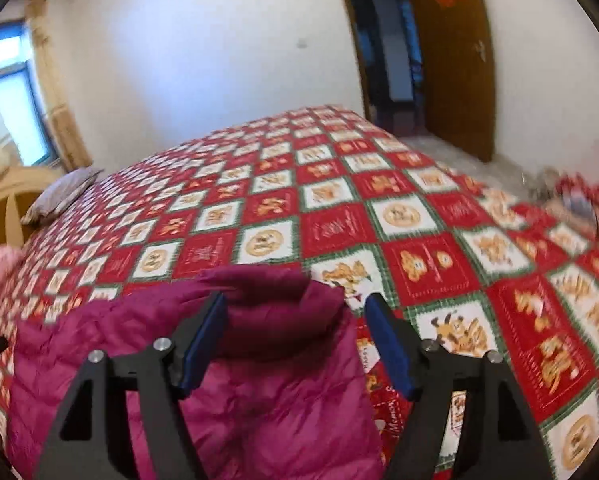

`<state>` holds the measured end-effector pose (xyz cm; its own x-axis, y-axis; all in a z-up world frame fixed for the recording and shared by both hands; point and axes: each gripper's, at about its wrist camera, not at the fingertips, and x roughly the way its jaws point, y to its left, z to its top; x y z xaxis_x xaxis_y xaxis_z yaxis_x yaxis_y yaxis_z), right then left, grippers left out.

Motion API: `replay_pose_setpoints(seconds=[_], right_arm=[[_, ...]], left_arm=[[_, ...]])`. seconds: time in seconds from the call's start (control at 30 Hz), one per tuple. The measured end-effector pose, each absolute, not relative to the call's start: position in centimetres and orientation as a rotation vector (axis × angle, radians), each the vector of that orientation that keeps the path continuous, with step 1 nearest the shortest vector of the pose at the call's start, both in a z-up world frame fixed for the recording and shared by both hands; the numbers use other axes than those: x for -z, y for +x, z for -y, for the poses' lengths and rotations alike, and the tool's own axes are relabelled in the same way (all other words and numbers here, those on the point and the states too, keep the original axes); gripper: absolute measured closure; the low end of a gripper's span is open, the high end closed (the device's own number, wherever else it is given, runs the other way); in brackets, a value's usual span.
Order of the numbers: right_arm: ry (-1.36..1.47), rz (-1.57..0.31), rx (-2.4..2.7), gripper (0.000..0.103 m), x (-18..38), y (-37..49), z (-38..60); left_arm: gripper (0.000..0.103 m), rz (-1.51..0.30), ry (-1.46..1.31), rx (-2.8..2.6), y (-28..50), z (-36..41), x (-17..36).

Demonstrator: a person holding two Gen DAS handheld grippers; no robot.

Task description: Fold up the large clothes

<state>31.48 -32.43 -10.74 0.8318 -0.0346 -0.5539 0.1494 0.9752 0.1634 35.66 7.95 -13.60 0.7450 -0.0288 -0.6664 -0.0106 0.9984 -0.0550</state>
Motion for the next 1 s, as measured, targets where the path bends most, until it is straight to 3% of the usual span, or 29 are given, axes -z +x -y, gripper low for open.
replay_pose_setpoints(seconds=[0.03,0.07,0.1,0.13,0.57,0.63,0.67,0.7,0.77,0.8,1.0], right_arm=[[0.190,-0.572,0.088,0.028,10.5,31.1,32.2],[0.182,-0.567,0.081,0.027,10.4,31.2,32.2],[0.166,-0.562,0.073,0.026,10.2,30.8,32.0],[0.153,-0.560,0.072,0.025,10.2,30.8,32.0],[0.213,-0.680,-0.005,0.024,13.9,29.4,35.8],[0.206,-0.716,-0.047,0.035,14.3,30.0,35.3],[0.202,-0.744,-0.077,0.056,14.6,30.4,35.0],[0.193,-0.769,-0.092,0.071,14.9,30.8,34.7],[0.165,-0.774,-0.096,0.088,15.3,31.1,34.0],[0.159,-0.759,-0.104,0.091,15.1,31.0,33.7],[0.146,-0.608,-0.094,0.095,11.6,30.1,33.0]], left_arm=[[0.096,-0.749,-0.082,0.033,35.8,-8.0,13.8],[0.070,-0.762,-0.091,0.049,35.8,-7.9,13.9],[0.017,-0.767,-0.088,0.064,35.7,-7.8,14.0],[0.000,-0.768,-0.093,0.078,35.6,-7.7,13.9],[0.001,-0.779,-0.222,0.198,33.4,-8.2,15.7],[0.017,-0.783,-0.199,0.214,33.7,-7.8,16.1],[0.053,-0.800,-0.175,0.235,33.9,-7.4,16.4],[0.089,-0.817,-0.152,0.244,34.1,-7.0,16.7],[0.094,-0.807,-0.128,0.256,34.1,-6.7,16.9],[0.096,-0.787,-0.117,0.249,33.9,-6.8,16.7],[0.098,-0.566,-0.080,0.217,32.0,-7.4,12.0]])
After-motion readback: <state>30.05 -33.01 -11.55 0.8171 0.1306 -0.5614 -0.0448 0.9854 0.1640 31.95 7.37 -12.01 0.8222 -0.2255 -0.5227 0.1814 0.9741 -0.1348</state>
